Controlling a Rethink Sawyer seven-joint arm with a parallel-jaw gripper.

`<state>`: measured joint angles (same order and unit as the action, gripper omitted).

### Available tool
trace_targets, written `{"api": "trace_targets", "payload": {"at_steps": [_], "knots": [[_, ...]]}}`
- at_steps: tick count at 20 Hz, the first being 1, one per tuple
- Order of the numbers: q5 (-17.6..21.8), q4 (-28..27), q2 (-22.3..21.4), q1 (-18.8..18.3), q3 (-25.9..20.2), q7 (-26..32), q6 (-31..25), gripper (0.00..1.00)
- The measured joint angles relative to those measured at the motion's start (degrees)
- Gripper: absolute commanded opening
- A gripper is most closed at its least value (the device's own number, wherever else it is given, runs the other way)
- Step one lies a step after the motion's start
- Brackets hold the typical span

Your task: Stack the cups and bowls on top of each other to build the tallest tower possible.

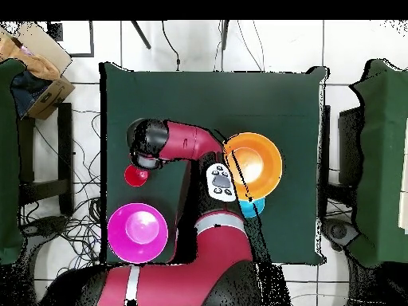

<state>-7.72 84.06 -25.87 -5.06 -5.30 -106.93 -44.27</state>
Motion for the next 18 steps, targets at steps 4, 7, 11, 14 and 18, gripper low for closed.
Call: {"api": "trace_targets", "payload": {"at_steps": [4, 7, 11, 14, 18], "knots": [[1.4, 1.1, 0.7, 0.0, 0.0, 0.0, 3.5, 1.00], [2.5, 1.9, 2.0, 0.0, 0.0, 0.0, 6.3, 1.00], [4.0, 2.5, 3.6, -0.1, 0.0, 0.0, 9.0, 1.00], [5.6, 3.2, 5.4, -0.2, 0.0, 0.0, 11.6, 1.00], [6.5, 4.7, 5.7, -0.8, -0.1, 0.0, 12.5, 1.00]]}}
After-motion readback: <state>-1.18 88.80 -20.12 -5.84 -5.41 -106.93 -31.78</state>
